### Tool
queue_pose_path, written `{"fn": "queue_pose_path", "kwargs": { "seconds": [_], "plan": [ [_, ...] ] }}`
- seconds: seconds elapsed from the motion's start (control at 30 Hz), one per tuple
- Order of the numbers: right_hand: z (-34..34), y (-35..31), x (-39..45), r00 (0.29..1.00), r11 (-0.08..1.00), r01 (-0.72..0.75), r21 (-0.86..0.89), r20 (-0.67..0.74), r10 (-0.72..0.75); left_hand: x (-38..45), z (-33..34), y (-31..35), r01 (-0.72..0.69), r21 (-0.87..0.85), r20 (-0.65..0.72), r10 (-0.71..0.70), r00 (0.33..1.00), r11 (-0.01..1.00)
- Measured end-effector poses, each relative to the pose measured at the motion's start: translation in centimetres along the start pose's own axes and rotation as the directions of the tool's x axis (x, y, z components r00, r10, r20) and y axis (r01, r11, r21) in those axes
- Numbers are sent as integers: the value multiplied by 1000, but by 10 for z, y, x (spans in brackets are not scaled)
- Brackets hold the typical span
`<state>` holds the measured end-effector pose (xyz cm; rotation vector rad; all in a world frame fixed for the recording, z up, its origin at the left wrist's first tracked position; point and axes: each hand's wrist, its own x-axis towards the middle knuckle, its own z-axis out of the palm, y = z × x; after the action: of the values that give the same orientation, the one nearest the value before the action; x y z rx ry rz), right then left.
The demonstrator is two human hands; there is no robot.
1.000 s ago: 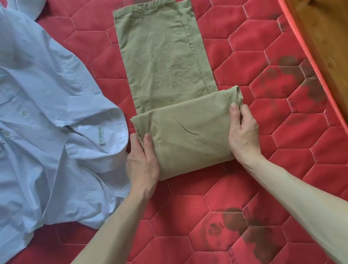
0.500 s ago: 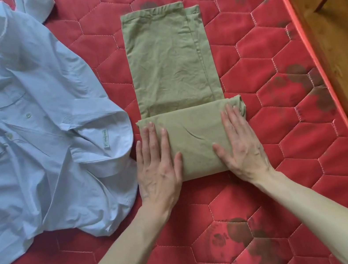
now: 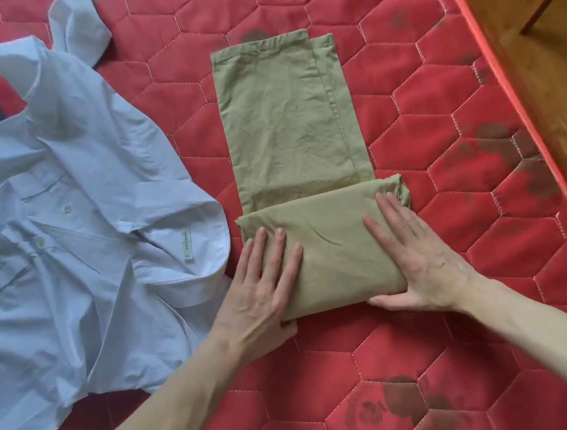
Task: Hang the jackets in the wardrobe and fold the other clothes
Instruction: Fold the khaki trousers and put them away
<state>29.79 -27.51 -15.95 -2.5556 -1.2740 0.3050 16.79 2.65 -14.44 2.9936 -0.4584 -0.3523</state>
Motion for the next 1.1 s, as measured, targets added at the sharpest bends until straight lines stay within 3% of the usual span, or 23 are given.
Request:
{"fn": "queue_pose_path", "kwargs": {
  "seconds": [0.1, 0.2, 0.37, 0.47, 0.57, 0.7, 0.9, 1.1],
  "plan": [
    [-7, 9, 0, 997, 998, 62, -2, 53, -62, 7, -9, 19, 83, -15, 11, -83, 996, 996],
    [-17, 13, 2, 991, 996, 85, 1, 105, -85, 11, -19, 33, 166, -138, -1, -167, 986, 976],
    [-39, 13, 1, 982, 996, 84, 25, 169, -87, 6, -40, 20, 134, -392, -11, -150, 989, 910],
    [-52, 12, -4, 993, 992, 77, 104, 84, -86, 3, -53, 7, 131, -527, -11, -161, 987, 840],
    [-64, 14, -10, 994, 981, 110, 157, -20, -109, -4, -65, -2, 140, -662, -51, -231, 972, 736],
    [-67, 9, -25, 996, 972, 54, 228, -84, -36, -26, -66, 4, 151, -795, -84, -352, 932, 588],
    [-56, -13, -40, 984, 890, -89, 447, -100, 149, -44, -53, 23, 312, -887, 83, -547, 833, 339],
    [-42, -34, -22, 881, 692, -357, 627, -19, 472, -23, -47, 35, 278, -960, 177, -742, 647, 13]
  ]
}}
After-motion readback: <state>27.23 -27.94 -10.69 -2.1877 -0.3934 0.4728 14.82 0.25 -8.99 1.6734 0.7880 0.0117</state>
